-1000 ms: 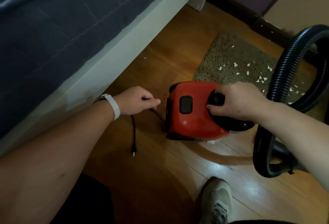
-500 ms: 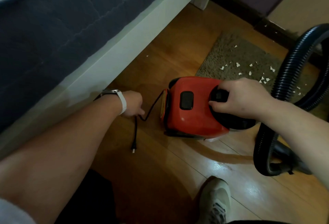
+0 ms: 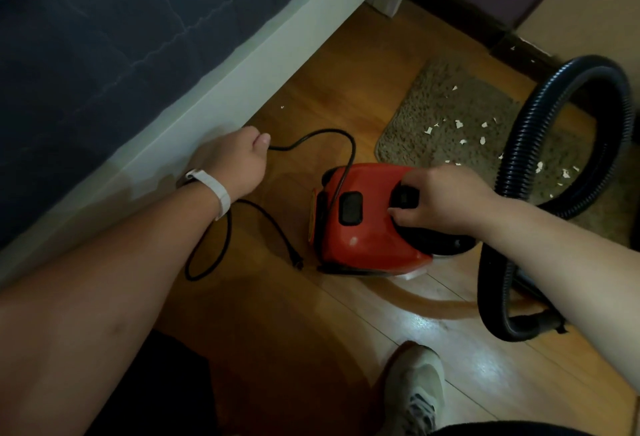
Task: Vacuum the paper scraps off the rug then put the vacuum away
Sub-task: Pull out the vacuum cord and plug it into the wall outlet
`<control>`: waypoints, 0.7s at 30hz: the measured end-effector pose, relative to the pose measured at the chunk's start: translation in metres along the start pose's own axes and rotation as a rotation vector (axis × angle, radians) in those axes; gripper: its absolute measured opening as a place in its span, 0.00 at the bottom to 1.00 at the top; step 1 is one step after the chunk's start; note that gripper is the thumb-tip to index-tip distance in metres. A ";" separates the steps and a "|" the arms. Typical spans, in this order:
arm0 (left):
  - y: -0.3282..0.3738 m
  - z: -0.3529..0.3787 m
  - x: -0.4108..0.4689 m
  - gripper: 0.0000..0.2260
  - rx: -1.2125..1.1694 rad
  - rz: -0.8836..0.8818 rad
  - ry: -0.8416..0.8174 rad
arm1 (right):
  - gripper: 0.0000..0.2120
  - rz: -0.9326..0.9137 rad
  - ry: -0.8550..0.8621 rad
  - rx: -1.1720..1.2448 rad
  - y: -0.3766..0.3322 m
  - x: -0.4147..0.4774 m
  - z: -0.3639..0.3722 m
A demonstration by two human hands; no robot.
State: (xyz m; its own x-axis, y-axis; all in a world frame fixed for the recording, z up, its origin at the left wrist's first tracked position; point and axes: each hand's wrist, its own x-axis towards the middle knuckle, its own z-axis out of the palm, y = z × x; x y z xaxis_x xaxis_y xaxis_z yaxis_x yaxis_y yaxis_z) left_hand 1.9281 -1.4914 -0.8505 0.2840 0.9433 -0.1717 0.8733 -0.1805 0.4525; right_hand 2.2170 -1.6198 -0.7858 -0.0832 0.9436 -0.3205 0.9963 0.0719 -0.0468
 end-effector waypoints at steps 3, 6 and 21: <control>-0.008 -0.001 -0.003 0.18 -0.009 0.023 -0.010 | 0.21 -0.011 -0.022 -0.031 -0.003 0.006 0.009; -0.012 -0.002 -0.006 0.18 -0.038 0.044 -0.036 | 0.21 -0.022 -0.059 -0.069 -0.006 0.011 0.016; 0.010 0.008 -0.014 0.10 -0.070 0.213 -0.317 | 0.24 0.006 -0.212 -0.072 -0.016 0.020 0.014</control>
State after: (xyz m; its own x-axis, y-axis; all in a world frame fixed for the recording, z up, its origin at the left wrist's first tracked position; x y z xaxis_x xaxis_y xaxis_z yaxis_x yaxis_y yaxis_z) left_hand 1.9363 -1.5085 -0.8502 0.5739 0.7518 -0.3247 0.7556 -0.3333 0.5639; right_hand 2.1993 -1.6069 -0.8045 -0.0719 0.8555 -0.5128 0.9951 0.0963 0.0211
